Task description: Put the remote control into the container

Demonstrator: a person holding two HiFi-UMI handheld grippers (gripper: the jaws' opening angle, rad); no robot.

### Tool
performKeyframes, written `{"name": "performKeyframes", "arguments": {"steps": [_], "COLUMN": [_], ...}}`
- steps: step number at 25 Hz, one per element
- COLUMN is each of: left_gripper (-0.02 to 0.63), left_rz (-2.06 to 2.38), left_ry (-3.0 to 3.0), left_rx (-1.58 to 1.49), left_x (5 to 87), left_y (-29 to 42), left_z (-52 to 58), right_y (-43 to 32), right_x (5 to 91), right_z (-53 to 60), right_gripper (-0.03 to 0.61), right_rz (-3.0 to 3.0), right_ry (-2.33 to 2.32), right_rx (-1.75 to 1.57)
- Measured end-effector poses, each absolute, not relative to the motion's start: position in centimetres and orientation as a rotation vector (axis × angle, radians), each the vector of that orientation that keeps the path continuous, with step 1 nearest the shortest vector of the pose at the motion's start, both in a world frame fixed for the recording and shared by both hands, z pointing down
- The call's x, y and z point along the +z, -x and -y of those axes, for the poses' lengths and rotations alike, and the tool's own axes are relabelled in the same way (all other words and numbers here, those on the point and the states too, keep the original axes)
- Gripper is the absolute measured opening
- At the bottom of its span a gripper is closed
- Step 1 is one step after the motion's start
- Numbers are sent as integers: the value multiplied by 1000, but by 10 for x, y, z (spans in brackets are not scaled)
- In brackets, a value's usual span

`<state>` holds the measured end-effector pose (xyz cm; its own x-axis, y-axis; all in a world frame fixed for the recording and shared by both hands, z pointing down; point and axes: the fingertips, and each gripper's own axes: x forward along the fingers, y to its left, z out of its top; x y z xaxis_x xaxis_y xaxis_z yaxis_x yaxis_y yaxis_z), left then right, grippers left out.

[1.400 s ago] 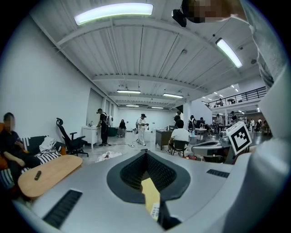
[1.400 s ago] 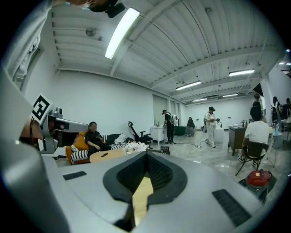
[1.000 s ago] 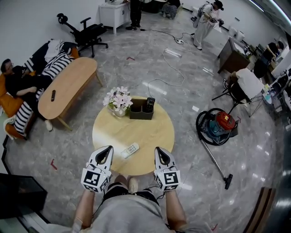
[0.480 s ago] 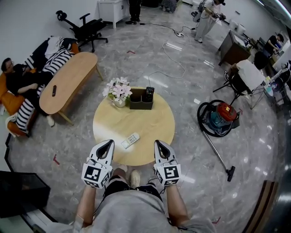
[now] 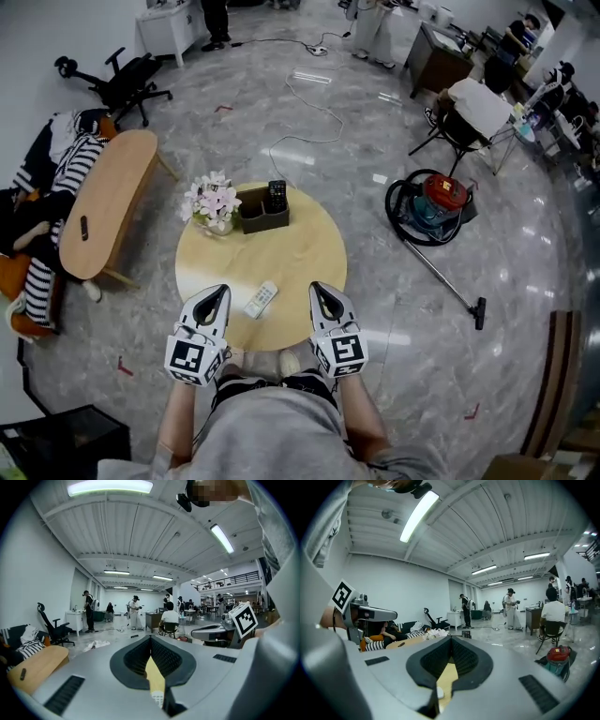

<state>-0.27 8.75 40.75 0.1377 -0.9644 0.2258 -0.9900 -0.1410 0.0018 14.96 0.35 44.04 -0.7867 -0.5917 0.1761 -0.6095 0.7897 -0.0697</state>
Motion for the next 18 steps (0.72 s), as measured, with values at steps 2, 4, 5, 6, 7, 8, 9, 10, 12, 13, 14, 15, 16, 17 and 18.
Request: {"name": "performKeyframes", "arguments": {"steps": [2,4,5,6,7,8,9,10,12,13,14,15,16,17,18], "left_gripper": [6,6,7,6,6,7,6,6,6,6,6,7,7,6,6], "left_rz": [1902,1859,1836,1808,1777,1745,1712,1678,1615,1585,1556,1526,1495,1465,1437], "left_ry": [-2292,-2326,-2342,-2359,-2380,-2403,-2429,-2454,-2497,-2516,-2533,-2550,-2565,-2580,-2593], "left_rx": [263,267,269,273,278,286,293,299,304,306,309,312,314,316,321], "left_x": [406,407,409,411,413,415,416,416,418,420,422,425,429,433,436], "left_y": [13,24,29,33,37,40,42,44,48,50,53,55,57,58,60], "left_z": [-76,-64,-59,-55,-50,-46,-41,-37,-29,-26,-23,-21,-20,-19,-19], "right_y": [-143,-136,-134,-132,-130,-129,-128,-128,-128,-128,-127,-127,-127,-126,-126], "right_x": [441,442,443,445,447,448,449,449,450,451,454,457,460,463,466], "right_z": [2,10,13,15,17,19,20,22,23,22,21,18,16,13,9], "right_gripper": [9,8,9,9,9,9,9,9,9,8,9,8,9,9,9], "right_rz": [2810,2783,2767,2751,2733,2715,2697,2679,2640,2620,2598,2576,2553,2529,2507], "right_ry": [-1022,-1092,-1129,-1167,-1205,-1244,-1283,-1322,-1396,-1429,-1462,-1492,-1521,-1546,-1570], "right_rx": [204,220,232,243,251,257,262,266,273,278,284,289,293,297,305]}}
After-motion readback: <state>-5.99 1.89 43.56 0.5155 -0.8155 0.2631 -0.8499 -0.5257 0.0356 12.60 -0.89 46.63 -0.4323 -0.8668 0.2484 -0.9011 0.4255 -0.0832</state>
